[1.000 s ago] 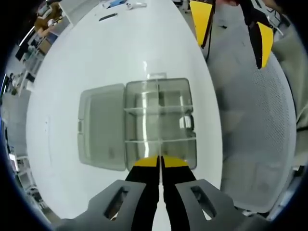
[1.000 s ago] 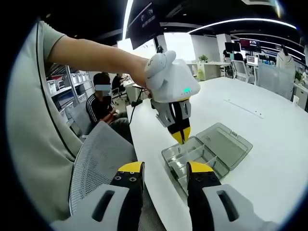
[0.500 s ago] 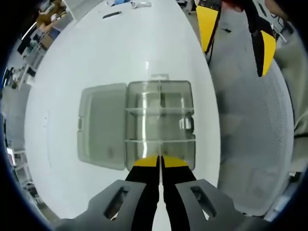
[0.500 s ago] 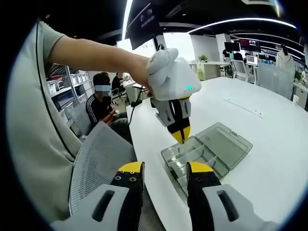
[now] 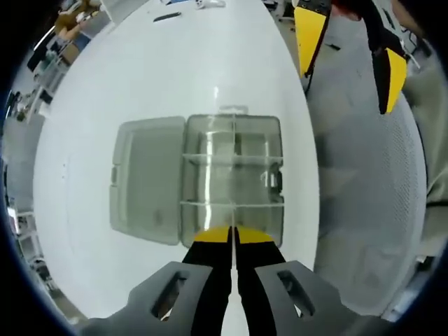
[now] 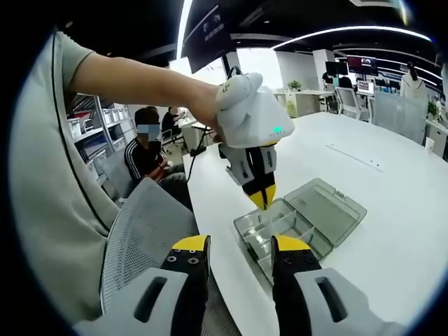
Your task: Insert the divider into the dual guide fixture by aligning both edges with the guide slots and pushing it downward to the bottom, including one-sided entry, uneven engagement, binding, and posture correction.
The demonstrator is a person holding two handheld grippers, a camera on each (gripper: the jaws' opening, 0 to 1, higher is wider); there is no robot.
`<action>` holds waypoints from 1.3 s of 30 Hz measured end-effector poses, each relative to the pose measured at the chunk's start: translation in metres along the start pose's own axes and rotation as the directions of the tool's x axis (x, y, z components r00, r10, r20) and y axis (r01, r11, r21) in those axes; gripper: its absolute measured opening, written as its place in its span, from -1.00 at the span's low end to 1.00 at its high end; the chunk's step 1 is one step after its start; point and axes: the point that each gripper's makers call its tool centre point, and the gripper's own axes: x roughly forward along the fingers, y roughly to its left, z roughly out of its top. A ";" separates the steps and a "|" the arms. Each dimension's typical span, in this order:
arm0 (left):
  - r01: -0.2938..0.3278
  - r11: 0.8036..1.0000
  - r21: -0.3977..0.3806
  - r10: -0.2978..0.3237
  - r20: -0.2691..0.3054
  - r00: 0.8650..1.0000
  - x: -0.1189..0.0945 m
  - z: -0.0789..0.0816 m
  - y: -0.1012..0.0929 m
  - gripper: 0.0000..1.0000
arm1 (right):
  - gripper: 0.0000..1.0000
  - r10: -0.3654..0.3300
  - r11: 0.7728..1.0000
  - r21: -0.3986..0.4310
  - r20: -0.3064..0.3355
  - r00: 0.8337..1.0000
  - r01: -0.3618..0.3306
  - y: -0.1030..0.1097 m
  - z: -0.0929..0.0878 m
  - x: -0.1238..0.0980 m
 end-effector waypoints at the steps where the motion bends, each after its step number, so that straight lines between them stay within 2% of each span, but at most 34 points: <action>1: 0.000 1.000 -0.005 0.000 -0.002 1.000 0.000 0.000 0.000 -1.00 | -0.39 0.000 1.000 0.002 0.000 1.000 0.000 0.000 0.000 0.000; 13: 0.005 1.000 -0.019 -0.005 0.001 1.000 0.004 -0.003 0.000 -1.00 | -0.39 -0.002 1.000 0.002 -0.001 1.000 0.002 -0.002 -0.001 -0.001; 39: 0.015 1.000 0.010 -0.015 -0.009 1.000 0.016 -0.007 0.001 -1.00 | -0.38 -0.008 1.000 0.014 -0.002 1.000 0.008 -0.004 -0.005 -0.002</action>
